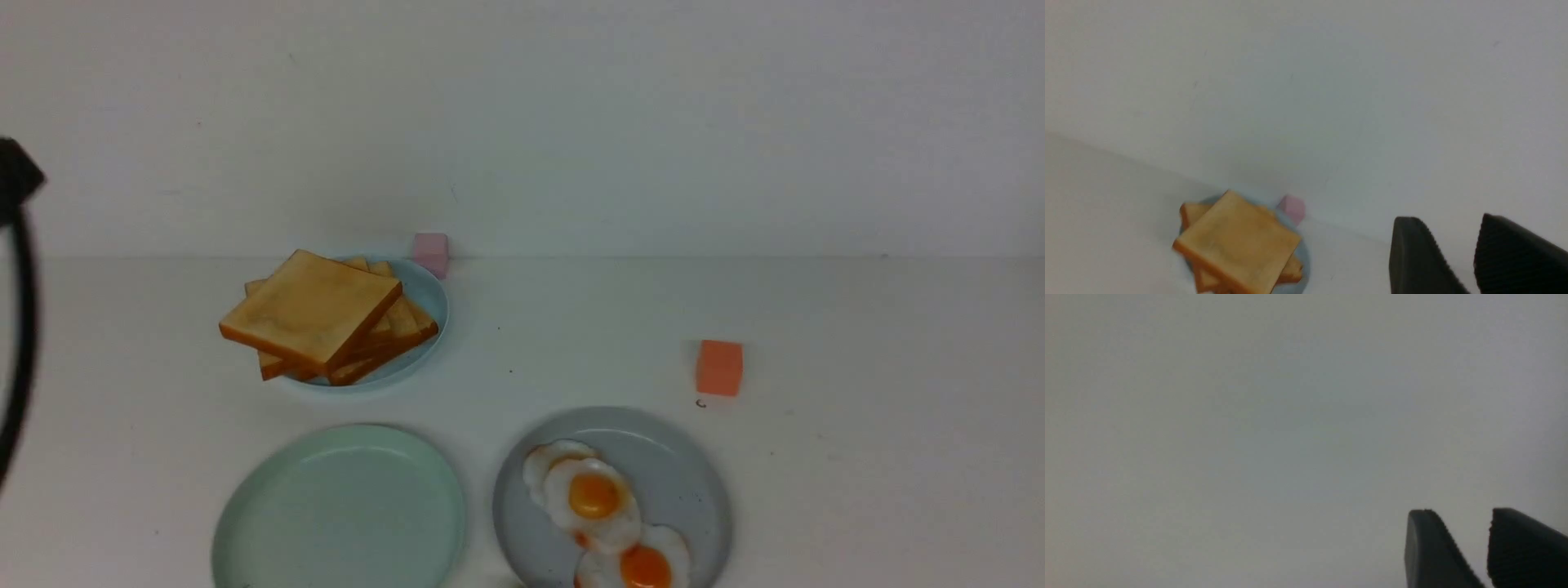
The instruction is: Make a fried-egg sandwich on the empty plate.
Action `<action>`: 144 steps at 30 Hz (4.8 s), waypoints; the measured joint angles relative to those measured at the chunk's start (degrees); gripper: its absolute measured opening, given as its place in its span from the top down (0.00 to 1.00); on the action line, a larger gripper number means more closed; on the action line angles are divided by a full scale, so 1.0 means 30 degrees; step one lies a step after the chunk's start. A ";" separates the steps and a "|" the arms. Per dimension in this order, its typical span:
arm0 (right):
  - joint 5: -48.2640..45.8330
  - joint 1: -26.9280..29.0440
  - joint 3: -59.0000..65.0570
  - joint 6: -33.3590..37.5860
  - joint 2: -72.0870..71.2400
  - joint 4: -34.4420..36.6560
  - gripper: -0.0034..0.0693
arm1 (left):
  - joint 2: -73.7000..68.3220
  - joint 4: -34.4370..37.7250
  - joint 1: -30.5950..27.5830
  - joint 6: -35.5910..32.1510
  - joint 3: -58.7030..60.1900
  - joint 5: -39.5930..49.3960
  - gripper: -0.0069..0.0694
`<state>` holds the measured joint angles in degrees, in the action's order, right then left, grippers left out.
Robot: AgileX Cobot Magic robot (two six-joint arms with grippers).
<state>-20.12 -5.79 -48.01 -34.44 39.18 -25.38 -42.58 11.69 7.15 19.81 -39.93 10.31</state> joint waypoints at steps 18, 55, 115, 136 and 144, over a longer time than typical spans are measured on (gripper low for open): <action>-0.6761 -0.3987 -0.0065 1.5610 1.0769 1.8340 0.59 | -1.3599 0.3646 -0.3983 -0.1884 -0.7776 0.8448 0.60; -0.8158 -0.5491 -0.2785 2.2516 1.2712 2.3181 0.37 | -2.5956 1.5447 -0.7897 -1.8639 -1.4671 1.2487 0.92; -0.6915 -0.5352 -0.7073 2.2530 2.4135 2.2392 0.37 | -1.3956 1.8791 -0.6939 -2.1558 0.2867 1.0023 0.39; -0.8129 -0.5309 -0.8140 2.4867 2.4788 2.2392 0.95 | -0.5412 0.8648 -0.5486 -1.1057 -0.1037 1.2902 0.28; -1.0577 -0.6870 -1.1876 2.3434 2.4446 2.2175 0.95 | -0.2000 0.4310 -0.2274 -0.8837 0.0710 1.0244 0.28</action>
<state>-51.85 -26.40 -83.64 35.86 112.52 41.14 -48.58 24.61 0.33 -6.70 -37.80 41.05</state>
